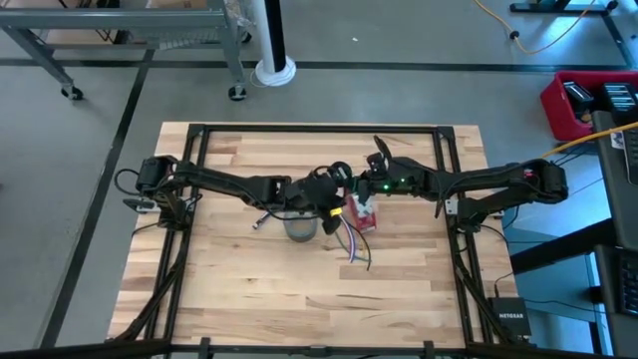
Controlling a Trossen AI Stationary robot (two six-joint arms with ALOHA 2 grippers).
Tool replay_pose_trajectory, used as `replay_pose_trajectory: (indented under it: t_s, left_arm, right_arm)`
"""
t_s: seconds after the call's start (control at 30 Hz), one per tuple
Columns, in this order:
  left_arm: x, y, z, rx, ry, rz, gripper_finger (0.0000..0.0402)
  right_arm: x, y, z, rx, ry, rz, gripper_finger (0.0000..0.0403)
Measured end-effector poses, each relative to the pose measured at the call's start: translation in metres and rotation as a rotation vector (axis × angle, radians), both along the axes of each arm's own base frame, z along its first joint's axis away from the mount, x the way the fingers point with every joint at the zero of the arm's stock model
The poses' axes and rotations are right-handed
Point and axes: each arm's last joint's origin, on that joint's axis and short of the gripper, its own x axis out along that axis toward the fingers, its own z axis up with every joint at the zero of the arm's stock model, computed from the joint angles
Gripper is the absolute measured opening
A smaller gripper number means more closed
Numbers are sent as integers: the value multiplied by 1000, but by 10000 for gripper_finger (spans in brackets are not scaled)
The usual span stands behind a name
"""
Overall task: Coil cords
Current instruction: Coil the green wire into the spool
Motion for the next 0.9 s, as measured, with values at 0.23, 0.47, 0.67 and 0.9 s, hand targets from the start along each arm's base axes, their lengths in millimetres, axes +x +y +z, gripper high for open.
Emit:
replay_pose_trajectory:
  t_s: [0.23, 0.47, 0.67, 0.9]
  left_arm:
    - [-1, 0, -2, -49, 23, -75, 83]
    - [1, 0, 0, -56, -3, -68, 83]
    - [1, -6, 1, -61, -25, -37, 79]
    - [1, -29, 10, 19, -138, 131, 78]
  right_arm:
    - [-4, 1, 7, -5, -24, 1, 3]
    - [-5, 1, 8, -8, -22, 2, 3]
    - [-5, 1, 8, -12, -21, 2, 3]
    - [-6, -1, 8, -47, -16, -52, 3]
